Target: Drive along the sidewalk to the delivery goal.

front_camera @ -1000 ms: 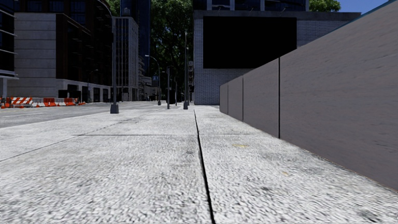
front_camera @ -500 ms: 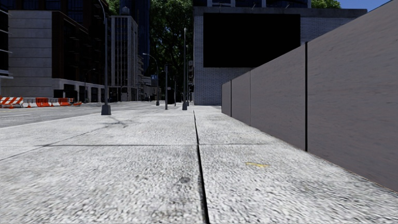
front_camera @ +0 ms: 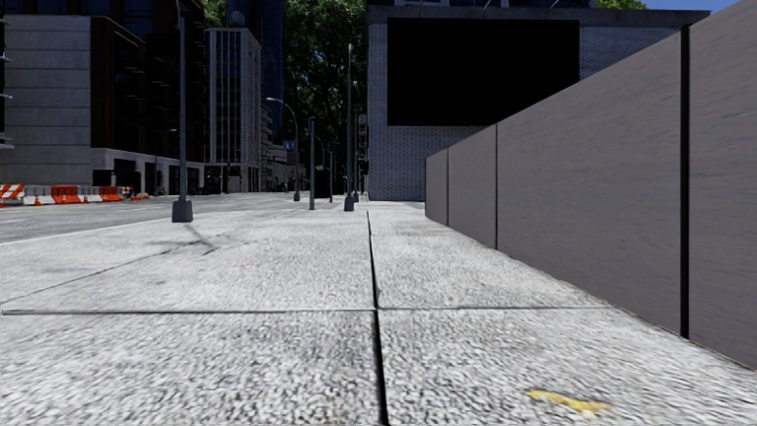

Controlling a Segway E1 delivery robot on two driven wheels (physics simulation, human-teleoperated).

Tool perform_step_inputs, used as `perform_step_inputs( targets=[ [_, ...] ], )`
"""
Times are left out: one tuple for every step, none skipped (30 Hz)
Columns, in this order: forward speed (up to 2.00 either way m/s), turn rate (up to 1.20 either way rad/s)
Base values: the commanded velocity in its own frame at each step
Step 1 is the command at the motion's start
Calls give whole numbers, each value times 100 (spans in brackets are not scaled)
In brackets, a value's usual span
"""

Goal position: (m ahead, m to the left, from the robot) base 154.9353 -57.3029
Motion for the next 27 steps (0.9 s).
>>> perform_step_inputs(
  targets=[
    [200, 0],
    [200, 0],
    [200, 0],
    [200, 0],
    [200, 0],
    [200, 0],
    [200, 0],
    [200, 0],
    [200, 0],
    [200, 0],
    [200, 0],
    [200, 0],
    [200, 0],
    [200, 0],
    [200, 0],
    [200, 0],
    [200, 0],
    [200, 0],
    [200, 0],
    [200, 0],
    [200, 0],
    [200, 0],
    [200, 0],
    [200, 0],
    [200, 0],
    [200, 0],
    [200, 0]
  ],
)
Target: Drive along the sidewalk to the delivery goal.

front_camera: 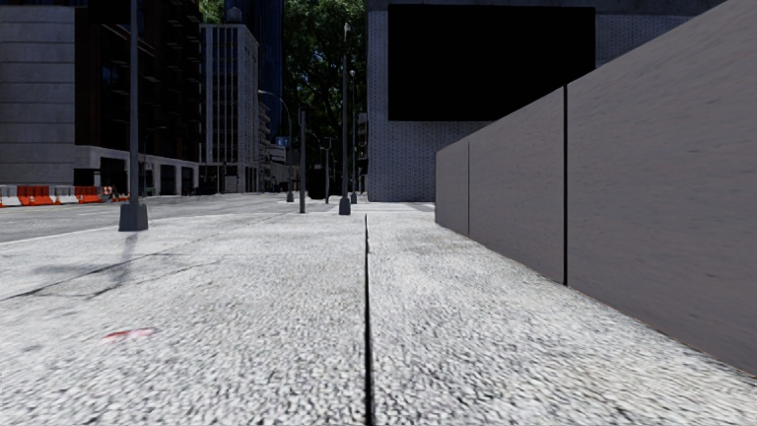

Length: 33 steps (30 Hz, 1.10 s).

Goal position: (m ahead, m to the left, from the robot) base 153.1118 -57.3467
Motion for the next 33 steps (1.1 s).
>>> perform_step_inputs(
  targets=[
    [200, 0],
    [200, 0],
    [200, 0],
    [200, 0],
    [200, 0],
    [200, 0],
    [200, 0],
    [200, 0],
    [200, 0],
    [200, 0],
    [200, 0],
    [200, 0],
    [200, 0],
    [200, 0],
    [200, 0],
    [200, 0],
    [200, 0],
    [200, 0],
    [200, 0],
    [200, 0],
    [200, 0],
    [200, 0],
    [200, 0],
    [200, 0],
    [200, 0],
    [200, 0],
    [200, 0],
    [200, 0],
    [200, 0],
    [200, 0],
    [200, 0],
    [200, 0],
    [200, 0]
  ],
)
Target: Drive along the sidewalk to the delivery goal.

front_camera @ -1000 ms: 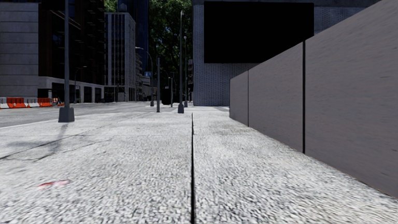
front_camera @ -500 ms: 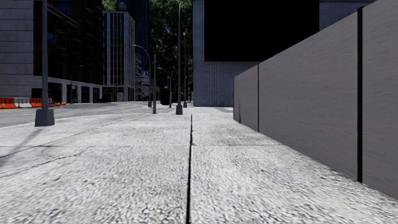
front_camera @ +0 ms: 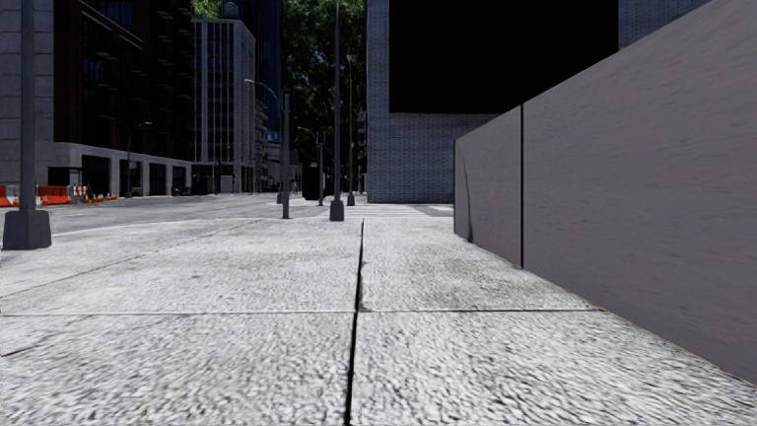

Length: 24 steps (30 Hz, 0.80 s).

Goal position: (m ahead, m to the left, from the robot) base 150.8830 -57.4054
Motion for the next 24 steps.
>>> perform_step_inputs(
  targets=[
    [200, 0],
    [200, 0],
    [200, 0],
    [200, 0],
    [200, 0],
    [200, 0],
    [200, 0],
    [200, 0],
    [200, 0],
    [200, 0],
    [200, 0],
    [200, 0],
    [200, 0],
    [200, 0],
    [200, 0],
    [200, 0],
    [200, 0],
    [200, 0],
    [200, 0],
    [200, 0],
    [200, 0],
    [200, 0],
    [200, 0],
    [200, 0]
  ],
)
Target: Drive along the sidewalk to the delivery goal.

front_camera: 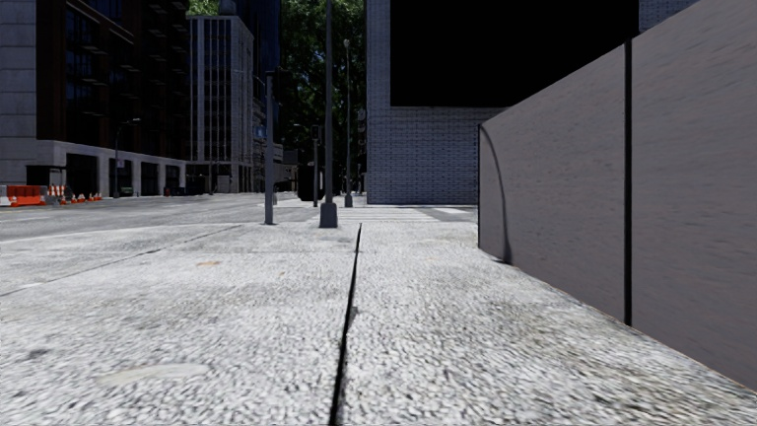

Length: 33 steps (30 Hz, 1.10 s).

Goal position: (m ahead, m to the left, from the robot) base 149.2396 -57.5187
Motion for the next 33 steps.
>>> perform_step_inputs(
  targets=[
    [200, 0],
    [200, 0],
    [200, 0],
    [200, 0],
    [200, 0],
    [200, 0],
    [200, 0],
    [200, 0],
    [200, 0],
    [200, 0],
    [200, 0],
    [200, 0],
    [200, 0],
    [200, 0],
    [200, 0],
    [200, 0],
    [200, 0],
    [200, 0],
    [200, 0],
    [200, 0],
    [200, 0],
    [200, 0],
    [200, 0],
    [200, 0],
    [200, 0],
    [200, 0],
    [200, 0],
    [200, 0],
    [200, 0],
    [200, 0],
    [200, 0],
    [200, 0],
    [200, 0]
  ],
)
